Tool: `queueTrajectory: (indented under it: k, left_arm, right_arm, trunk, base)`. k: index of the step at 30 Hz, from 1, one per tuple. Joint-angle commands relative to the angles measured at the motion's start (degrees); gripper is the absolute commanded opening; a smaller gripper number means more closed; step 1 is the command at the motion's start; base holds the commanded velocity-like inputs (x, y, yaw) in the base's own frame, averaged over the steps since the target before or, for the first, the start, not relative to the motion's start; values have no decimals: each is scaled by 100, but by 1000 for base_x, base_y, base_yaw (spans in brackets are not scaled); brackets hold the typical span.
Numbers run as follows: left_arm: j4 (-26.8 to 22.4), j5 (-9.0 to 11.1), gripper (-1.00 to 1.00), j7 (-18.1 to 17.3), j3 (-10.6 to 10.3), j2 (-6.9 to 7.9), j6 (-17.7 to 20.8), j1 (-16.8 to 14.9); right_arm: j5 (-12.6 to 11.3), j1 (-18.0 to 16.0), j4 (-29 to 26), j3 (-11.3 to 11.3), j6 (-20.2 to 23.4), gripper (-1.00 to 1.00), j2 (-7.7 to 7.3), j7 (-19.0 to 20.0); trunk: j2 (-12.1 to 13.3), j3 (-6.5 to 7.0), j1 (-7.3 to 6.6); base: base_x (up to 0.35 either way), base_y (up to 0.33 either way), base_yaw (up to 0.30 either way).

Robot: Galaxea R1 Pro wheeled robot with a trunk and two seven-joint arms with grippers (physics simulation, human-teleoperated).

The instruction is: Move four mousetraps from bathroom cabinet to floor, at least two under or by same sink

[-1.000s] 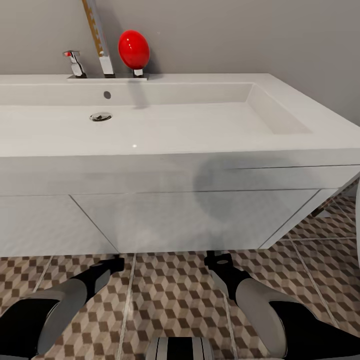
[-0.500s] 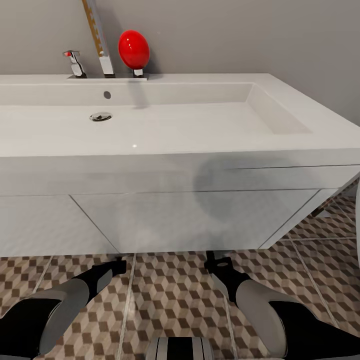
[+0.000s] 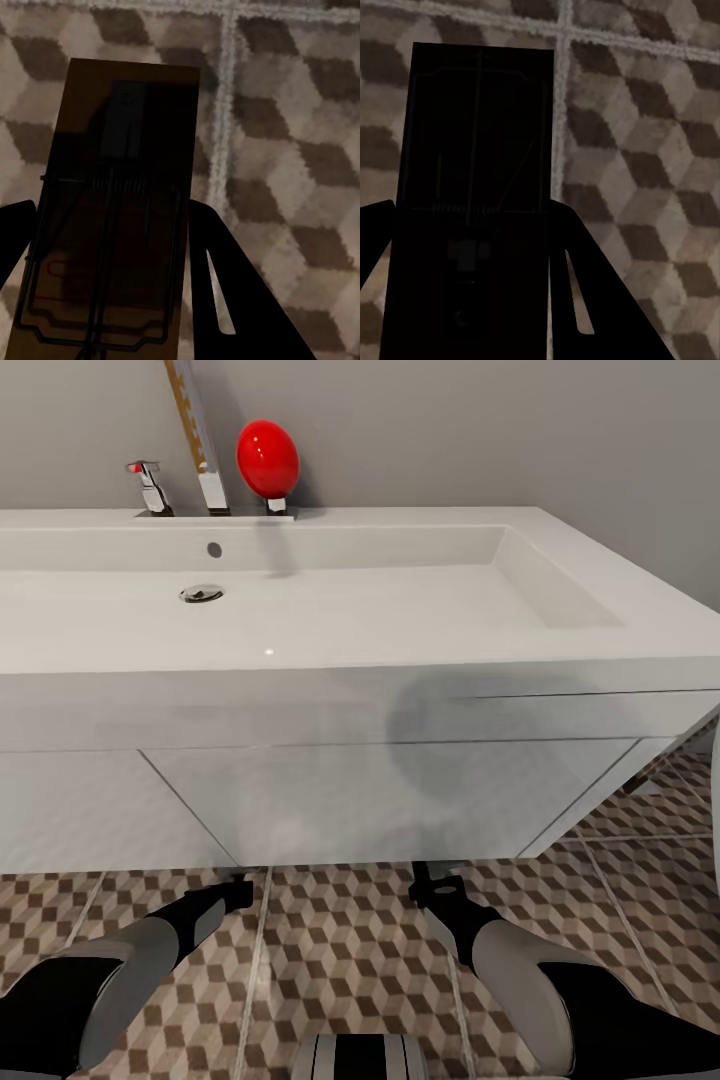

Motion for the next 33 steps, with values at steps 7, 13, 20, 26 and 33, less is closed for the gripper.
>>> queueTrajectory:
  k: [7, 13, 20, 26, 33]
  left_arm:
    - [-4, 39, -100, 4, -35, 0, 12, 1]
    - [-4, 39, -100, 4, -35, 0, 10, 0]
    - [-4, 39, -100, 4, -35, 0, 2, -1]
    - [-4, 39, -100, 4, -35, 0, 2, -2]
    - [-4, 39, -100, 4, -35, 0, 2, -2]
  right_arm:
    - [42, -5, -9, -50, 38, 100, 3, -18]
    - [41, -2, -9, -51, 43, 100, 3, -19]
    - [41, -5, -9, -51, 41, 100, 3, -18]
    - [42, -5, -9, -50, 41, 100, 3, -18]
    - [48, -6, -9, -48, 36, 100, 3, -18]
  trunk:
    - [-1, -4, -1]
    - [-1, -4, -1]
    - [-1, -4, -1]
    - [-1, -4, -1]
    - [-1, -4, -1]
  base:
    - [0, 0, 0]
    - [0, 0, 0]
    - [0, 0, 0]
    - [0, 0, 0]
    - [0, 0, 0]
